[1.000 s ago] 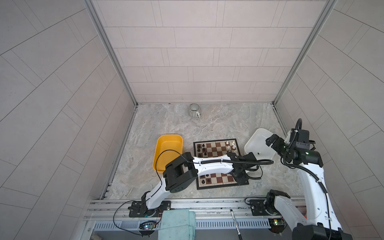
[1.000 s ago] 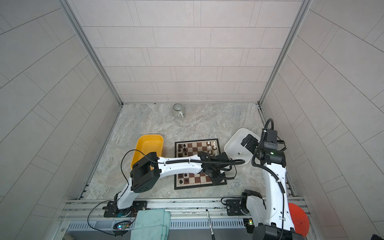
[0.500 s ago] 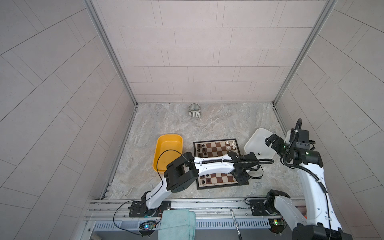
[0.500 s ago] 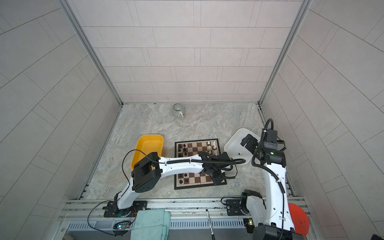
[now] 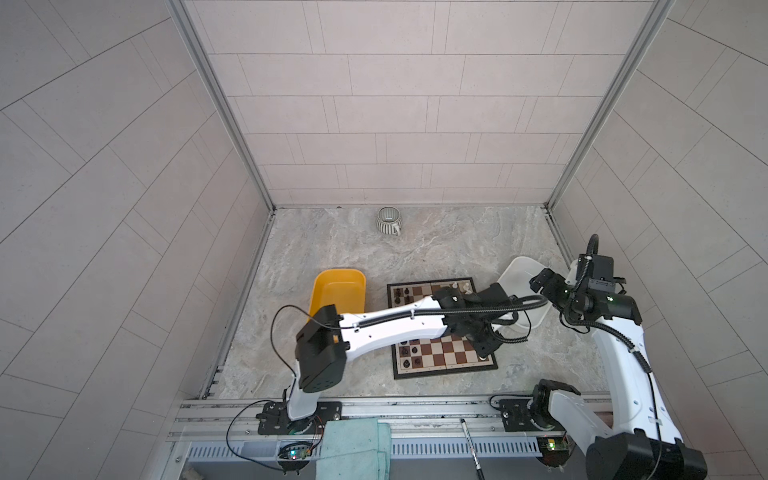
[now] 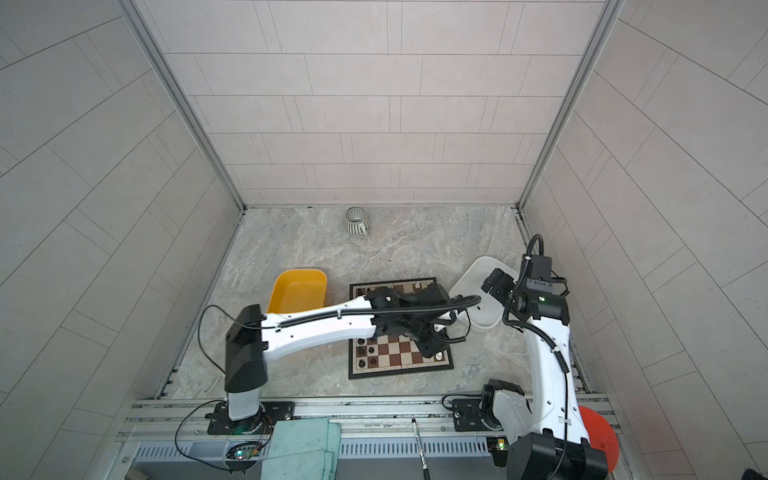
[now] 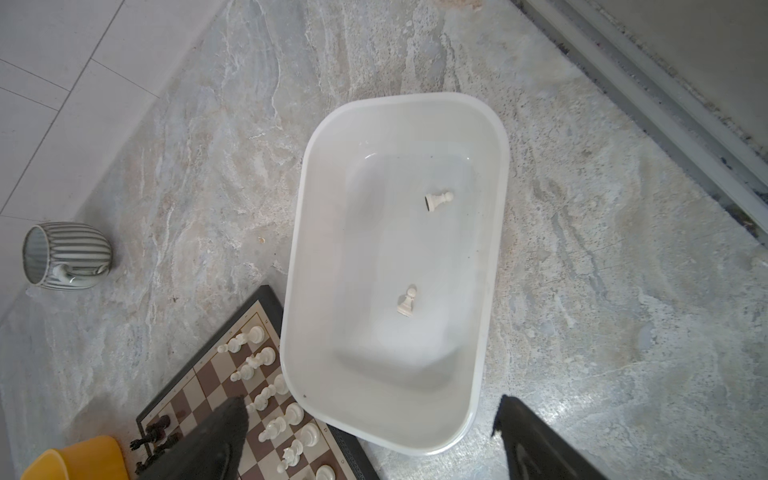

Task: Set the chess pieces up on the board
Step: 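Open the left gripper and draw back while right moves to the white tray, then lower the right gripper into the white tray and grasp a white pawn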

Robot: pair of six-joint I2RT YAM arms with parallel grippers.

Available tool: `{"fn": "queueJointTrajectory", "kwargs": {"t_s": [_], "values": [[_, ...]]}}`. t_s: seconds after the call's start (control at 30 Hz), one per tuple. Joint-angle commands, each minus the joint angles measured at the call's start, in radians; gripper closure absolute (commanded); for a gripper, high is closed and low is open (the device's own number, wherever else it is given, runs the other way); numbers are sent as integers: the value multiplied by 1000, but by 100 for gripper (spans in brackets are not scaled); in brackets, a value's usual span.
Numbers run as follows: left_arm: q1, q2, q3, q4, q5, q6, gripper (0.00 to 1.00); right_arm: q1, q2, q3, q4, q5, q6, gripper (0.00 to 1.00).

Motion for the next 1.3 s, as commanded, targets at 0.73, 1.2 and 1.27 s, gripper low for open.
{"fn": "queueJointTrajectory", "kwargs": {"t_s": [0.73,1.2,1.27], "values": [[400,-749,-683,106,-154,-4,13,65,705,285,59,211,552,45],[379,-763,-680,92,-204,11,13,40,863,341,21,235,679,44],[380,-763,-679,92,-206,13,13,33,879,353,24,233,691,45]]}}
